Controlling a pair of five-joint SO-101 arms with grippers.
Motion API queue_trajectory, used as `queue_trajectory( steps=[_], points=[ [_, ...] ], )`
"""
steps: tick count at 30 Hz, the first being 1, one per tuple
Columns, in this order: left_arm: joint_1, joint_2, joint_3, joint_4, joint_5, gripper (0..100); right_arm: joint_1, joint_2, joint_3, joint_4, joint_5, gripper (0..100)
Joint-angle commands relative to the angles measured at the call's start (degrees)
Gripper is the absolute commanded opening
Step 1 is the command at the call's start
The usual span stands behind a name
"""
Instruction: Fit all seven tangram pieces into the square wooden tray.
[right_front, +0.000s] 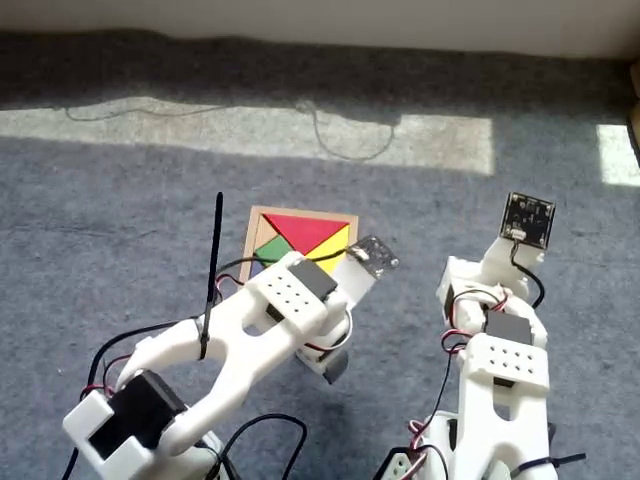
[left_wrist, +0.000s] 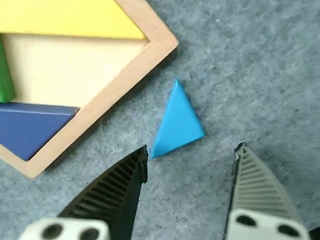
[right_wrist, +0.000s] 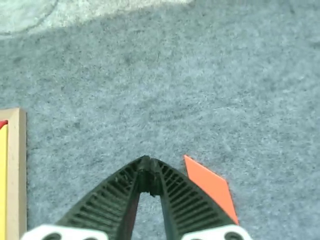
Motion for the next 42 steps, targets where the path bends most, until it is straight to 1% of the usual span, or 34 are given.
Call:
queue_trajectory(
  steps=[1,5,9,13,19,23,28,34,36,39,42],
  points=[
    [0.92,-2.33,2.15,-4.84,-3.43,29,-0.75,-1.36,-0.75,-1.19,0.18,1.0],
    [1.63,-2.33,4.18,-8.53,-3.6,27,-0.75,-1.36,-0.75,-1.19,0.18,1.0],
    [1.71,-2.07,4.44,-9.85,-3.69,22,-0.75,-1.36,-0.75,-1.19,0.18,1.0],
    [1.8,2.33,2.07,-9.76,-3.69,20,-0.75,-1.36,-0.75,-1.19,0.18,1.0],
    [3.65,9.19,-4.0,-6.24,-3.6,8,-0.75,-1.36,-0.75,-1.19,0.18,1.0],
    [3.82,8.75,-4.18,-6.42,-3.52,0,-0.75,-1.36,-0.66,-1.19,0.18,1.0],
    [4.18,4.0,-3.12,-5.54,-3.43,1,-0.75,-1.36,-0.66,-1.19,0.18,1.0],
    [3.74,-7.96,2.33,-5.71,-3.43,1,-0.75,-1.36,-0.57,-1.19,0.18,1.0],
    [3.56,-11.56,4.62,-7.38,-3.43,1,-0.75,-1.36,-0.57,-1.19,0.18,1.0],
    [-0.4,-14.73,7.96,-12.75,-3.43,1,-0.75,-1.36,-0.57,-1.19,0.18,1.0],
    [-6.64,-14.02,8.13,-17.67,-3.43,1,-0.75,-1.36,-0.57,-1.19,0.18,1.0]
  ],
)
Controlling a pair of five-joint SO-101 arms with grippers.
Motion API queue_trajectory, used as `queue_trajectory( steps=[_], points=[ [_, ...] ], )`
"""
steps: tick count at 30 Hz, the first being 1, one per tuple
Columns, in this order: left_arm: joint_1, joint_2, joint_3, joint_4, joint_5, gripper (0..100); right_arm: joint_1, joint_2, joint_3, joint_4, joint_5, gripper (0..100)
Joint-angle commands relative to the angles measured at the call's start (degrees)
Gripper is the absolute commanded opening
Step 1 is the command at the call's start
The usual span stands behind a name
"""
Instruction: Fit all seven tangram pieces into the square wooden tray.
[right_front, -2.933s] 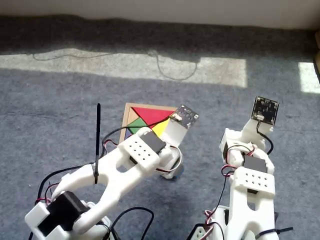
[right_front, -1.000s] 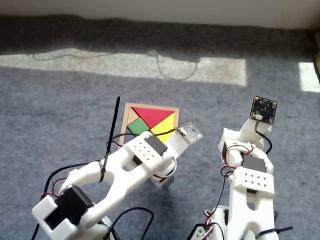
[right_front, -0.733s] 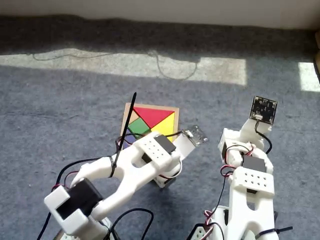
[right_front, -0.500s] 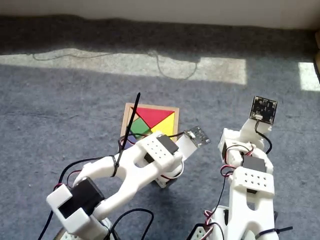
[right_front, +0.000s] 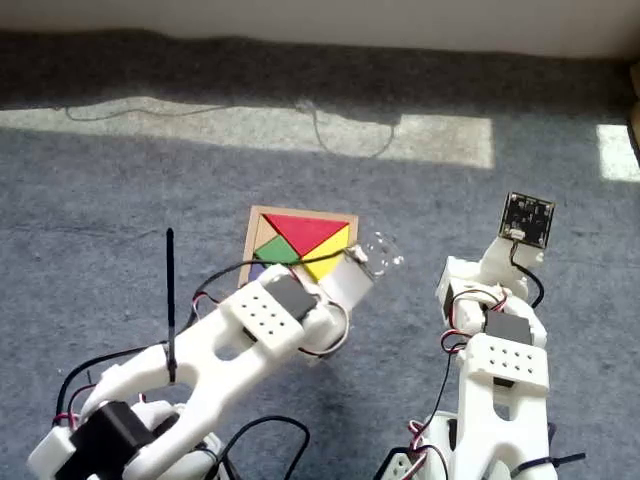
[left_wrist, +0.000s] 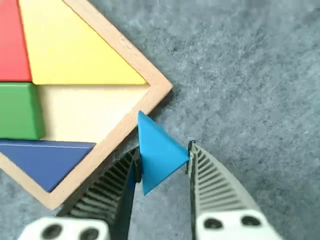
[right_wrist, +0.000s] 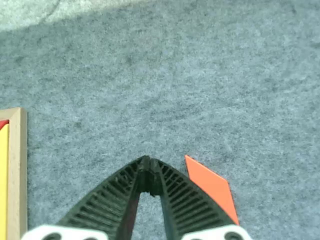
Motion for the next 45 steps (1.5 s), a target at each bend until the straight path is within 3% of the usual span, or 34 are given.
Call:
queue_trajectory(
  steps=[1,8,15,25,35,40,45],
  points=[
    [-9.01,-1.45,-0.66,-7.21,-0.18,1,-0.4,-1.36,-0.57,-1.19,0.18,1.0],
    [-13.58,6.2,-6.29,-8.09,-0.44,1,-0.4,-1.36,-0.57,-1.19,0.18,1.0],
    [-13.05,7.34,-7.43,-4.48,-0.09,20,-0.4,-1.36,-0.48,-1.19,0.18,1.0],
    [-13.67,4.26,-5.93,-4.48,-0.09,16,-0.4,-1.36,-0.48,-1.19,0.18,1.0],
    [-9.27,4.97,-5.85,-4.92,0.0,17,-0.4,-1.36,-0.48,-1.19,0.18,1.0],
    [-9.36,5.05,-5.67,-6.51,4.66,17,-0.48,-1.36,-0.48,-1.19,0.18,1.0],
    [-9.36,10.07,-7.69,-7.03,4.84,17,-0.48,-1.36,-0.48,-1.19,0.18,1.0]
  ],
)
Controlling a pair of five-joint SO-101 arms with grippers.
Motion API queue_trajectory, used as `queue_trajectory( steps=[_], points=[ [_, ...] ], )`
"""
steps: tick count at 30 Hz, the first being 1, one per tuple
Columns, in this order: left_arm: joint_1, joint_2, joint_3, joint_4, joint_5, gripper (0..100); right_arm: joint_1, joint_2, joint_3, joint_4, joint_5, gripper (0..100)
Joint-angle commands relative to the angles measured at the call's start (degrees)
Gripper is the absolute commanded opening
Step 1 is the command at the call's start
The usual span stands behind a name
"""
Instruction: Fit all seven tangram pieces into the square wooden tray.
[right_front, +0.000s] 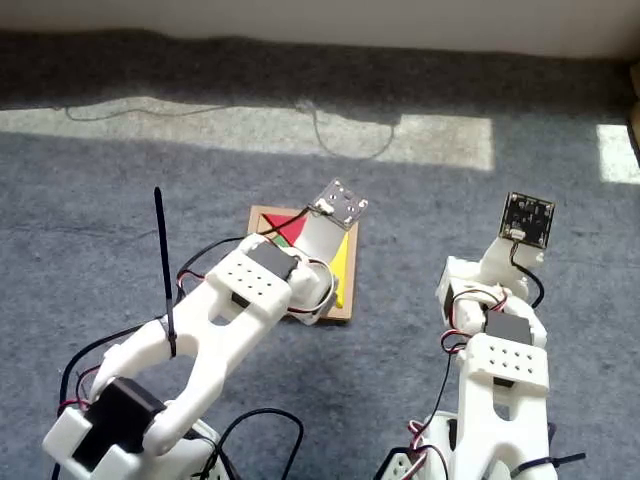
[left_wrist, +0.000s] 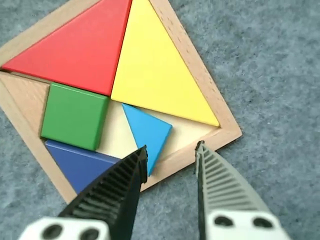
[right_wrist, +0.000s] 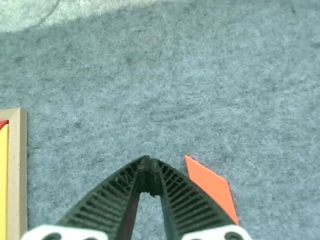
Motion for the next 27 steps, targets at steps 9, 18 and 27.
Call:
queue_trajectory(
  steps=[9,18,27],
  points=[
    [-1.01,15.43,-13.93,4.66,2.46,16,-0.48,-1.36,-0.48,-1.19,0.26,1.0],
    [-4.88,17.27,-15.78,5.89,4.4,16,-0.48,-1.36,-0.48,-1.19,0.26,1.0],
    [-8.22,17.1,-16.75,5.89,4.4,9,-0.48,-1.36,-0.48,-1.19,0.26,1.0]
  ],
)
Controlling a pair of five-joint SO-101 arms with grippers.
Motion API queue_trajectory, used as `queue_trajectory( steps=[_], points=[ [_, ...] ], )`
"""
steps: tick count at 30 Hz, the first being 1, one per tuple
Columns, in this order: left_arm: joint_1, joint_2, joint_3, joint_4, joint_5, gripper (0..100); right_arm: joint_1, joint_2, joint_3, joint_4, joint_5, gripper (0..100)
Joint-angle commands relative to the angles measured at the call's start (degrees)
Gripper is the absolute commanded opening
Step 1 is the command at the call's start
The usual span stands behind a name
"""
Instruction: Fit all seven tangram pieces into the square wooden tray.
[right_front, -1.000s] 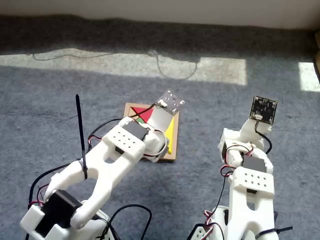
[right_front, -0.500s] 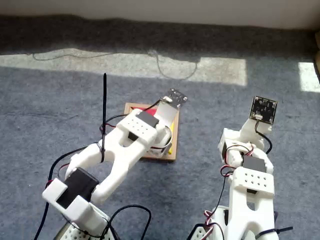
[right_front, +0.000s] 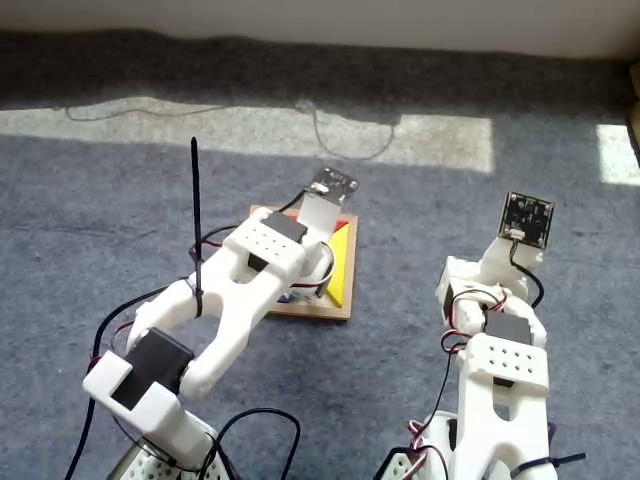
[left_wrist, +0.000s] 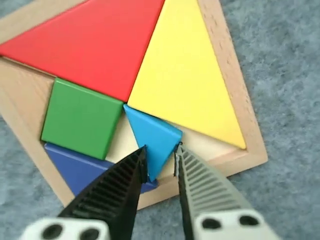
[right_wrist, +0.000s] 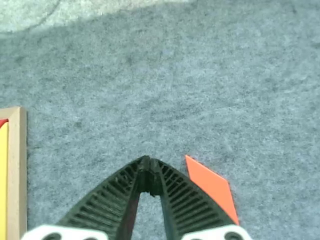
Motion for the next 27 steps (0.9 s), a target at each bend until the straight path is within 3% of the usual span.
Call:
queue_trajectory(
  steps=[1,17,27],
  points=[
    [-2.86,-0.31,-3.47,0.79,0.35,9,-0.4,-1.36,-0.48,-1.19,0.26,1.0],
    [-11.74,-0.31,-12.53,8.0,0.35,9,-0.4,-1.36,-0.66,-1.19,0.26,1.0],
    [-15.78,-0.31,-13.93,7.74,0.35,9,-0.4,-1.36,-0.75,-1.19,0.26,1.0]
  ],
)
